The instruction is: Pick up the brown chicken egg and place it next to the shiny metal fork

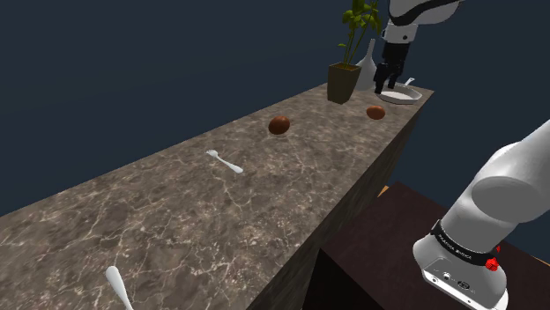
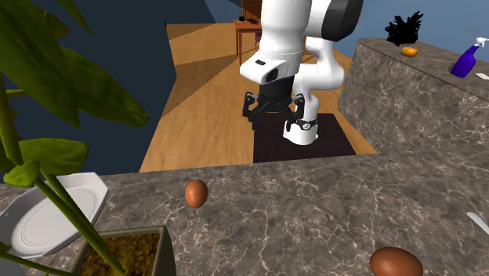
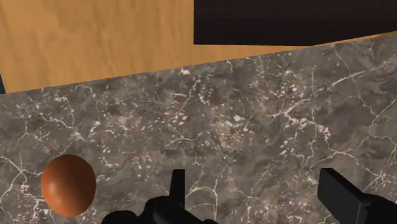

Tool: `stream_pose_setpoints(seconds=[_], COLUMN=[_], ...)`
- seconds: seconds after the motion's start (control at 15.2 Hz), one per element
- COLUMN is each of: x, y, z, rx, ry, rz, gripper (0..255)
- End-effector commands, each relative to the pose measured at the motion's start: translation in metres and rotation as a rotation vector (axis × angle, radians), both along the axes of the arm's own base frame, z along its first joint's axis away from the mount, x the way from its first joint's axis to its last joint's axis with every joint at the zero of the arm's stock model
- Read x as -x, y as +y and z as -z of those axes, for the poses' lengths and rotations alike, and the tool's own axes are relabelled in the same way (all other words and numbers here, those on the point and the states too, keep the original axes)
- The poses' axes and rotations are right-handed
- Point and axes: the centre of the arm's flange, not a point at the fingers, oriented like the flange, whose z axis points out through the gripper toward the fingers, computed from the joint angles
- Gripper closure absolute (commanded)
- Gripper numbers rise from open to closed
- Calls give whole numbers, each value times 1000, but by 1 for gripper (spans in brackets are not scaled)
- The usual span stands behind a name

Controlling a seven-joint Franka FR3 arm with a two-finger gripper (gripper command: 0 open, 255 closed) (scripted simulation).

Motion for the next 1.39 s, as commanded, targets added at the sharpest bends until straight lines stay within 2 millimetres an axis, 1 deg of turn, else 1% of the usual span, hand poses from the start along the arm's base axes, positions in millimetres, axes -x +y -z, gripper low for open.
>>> stream_pose_setpoints(seconds=[0.0, 0.59, 1.19, 1.25, 1.32], x=[-14, -72, -129, -134, -133], y=[-21, -118, -210, -218, -218], z=[16, 74, 140, 146, 151], rx=[-5, -32, -60, -62, -62], ry=[18, 94, 171, 177, 177], rz=[-11, -53, -95, -99, -99], gripper=[0, 0, 0, 0, 0])
